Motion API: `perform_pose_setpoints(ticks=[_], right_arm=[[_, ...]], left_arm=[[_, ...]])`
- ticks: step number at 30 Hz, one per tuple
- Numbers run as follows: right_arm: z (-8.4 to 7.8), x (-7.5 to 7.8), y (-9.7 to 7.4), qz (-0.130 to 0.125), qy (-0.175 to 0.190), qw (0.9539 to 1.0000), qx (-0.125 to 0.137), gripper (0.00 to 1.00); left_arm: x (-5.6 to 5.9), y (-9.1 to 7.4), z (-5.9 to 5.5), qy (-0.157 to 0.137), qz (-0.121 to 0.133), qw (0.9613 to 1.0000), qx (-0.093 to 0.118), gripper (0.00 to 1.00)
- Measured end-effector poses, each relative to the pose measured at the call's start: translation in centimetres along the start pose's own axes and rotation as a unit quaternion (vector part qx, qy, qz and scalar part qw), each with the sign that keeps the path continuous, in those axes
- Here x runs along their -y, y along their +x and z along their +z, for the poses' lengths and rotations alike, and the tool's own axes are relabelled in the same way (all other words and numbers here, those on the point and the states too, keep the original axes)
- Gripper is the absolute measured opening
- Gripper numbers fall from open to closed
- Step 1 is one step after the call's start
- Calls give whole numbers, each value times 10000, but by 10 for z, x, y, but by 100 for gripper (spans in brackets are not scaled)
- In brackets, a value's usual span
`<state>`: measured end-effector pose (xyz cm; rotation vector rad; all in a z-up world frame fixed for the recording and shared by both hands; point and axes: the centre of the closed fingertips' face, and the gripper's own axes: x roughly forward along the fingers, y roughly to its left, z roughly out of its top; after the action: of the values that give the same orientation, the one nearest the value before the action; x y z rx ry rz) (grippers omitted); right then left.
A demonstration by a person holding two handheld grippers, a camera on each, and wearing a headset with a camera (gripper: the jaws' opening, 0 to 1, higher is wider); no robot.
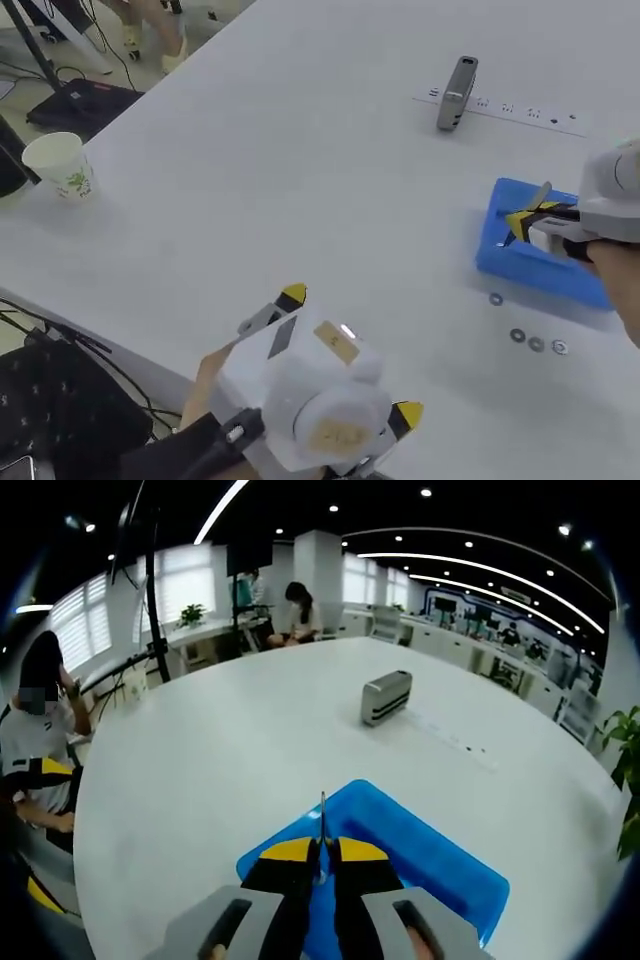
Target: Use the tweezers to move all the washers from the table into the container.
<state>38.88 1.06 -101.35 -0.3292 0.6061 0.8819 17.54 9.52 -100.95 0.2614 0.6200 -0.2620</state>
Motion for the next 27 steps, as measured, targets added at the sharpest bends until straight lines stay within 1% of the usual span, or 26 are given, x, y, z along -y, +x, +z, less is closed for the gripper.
perform_pose_setpoints(ticks=[5, 12, 14, 16, 19, 23, 27], right_arm=[[14, 1, -14, -68, -4, 9999, 156, 3], [26, -6, -34, -109, -13, 9993, 363, 3], [28, -9, -40, -92, 32, 9992, 394, 3], [28, -14, -44, -16, 104, 9990, 440, 3], [25, -22, -51, -1, 18, 9991, 421, 3], [21, -28, -57, -16, -99, 9992, 398, 3], [19, -34, -64, 11, -4, 9989, 469, 3]], left_arm=[[-1, 0, 0, 1, 14, 10000, 11, 94], [-4, -1, 1, -37, 76, 9999, 63, 94], [-4, -2, 3, -32, 74, 9999, 131, 95], [-4, -3, 4, -15, 83, 9998, 167, 95], [-5, -5, 5, -20, 100, 9997, 232, 95], [-6, -5, 4, -49, 120, 9997, 221, 95], [-7, -5, 4, -68, 149, 9996, 219, 95]])
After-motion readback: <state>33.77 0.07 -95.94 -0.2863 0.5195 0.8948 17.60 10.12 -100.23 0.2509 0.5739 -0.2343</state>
